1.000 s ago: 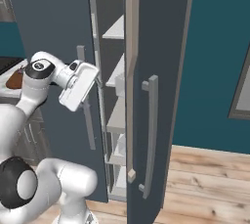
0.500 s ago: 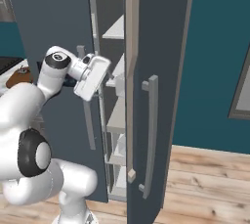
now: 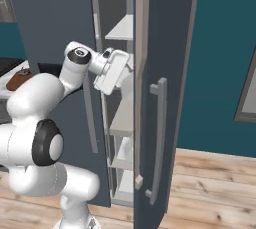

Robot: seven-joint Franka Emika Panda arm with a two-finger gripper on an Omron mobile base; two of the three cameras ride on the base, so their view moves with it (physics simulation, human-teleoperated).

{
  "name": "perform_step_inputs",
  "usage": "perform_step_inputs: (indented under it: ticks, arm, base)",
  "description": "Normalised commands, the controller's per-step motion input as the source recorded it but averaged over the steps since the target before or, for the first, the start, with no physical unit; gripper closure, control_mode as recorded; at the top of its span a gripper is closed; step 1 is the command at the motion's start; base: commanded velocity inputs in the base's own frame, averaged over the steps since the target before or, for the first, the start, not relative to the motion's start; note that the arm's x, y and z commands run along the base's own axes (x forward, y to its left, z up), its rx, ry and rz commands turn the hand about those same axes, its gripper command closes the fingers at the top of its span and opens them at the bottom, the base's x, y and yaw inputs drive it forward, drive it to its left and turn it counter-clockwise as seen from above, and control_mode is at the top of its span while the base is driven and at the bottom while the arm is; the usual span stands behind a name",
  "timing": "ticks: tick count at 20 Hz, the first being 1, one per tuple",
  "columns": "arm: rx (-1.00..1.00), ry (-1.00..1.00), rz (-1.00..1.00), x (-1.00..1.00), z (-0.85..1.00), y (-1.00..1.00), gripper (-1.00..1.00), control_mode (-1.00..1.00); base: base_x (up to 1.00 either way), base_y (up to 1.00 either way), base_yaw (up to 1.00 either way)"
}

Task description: Retrieve a lemon from the fridge and place it on the cutting board with the fish.

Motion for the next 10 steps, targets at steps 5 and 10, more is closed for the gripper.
perform_step_inputs:
  ticks: [5, 10]
  arm:
    - [-0.01, -0.05, 0.03, 0.17, 0.14, -0.77, -1.0, -1.0]
    - [0.0, -0.14, 0.0, -0.06, 0.19, -0.96, -1.0, -1.0]
  base:
    - [0.0, 0.0, 0.0]
    - [0.0, 0.0, 0.0]
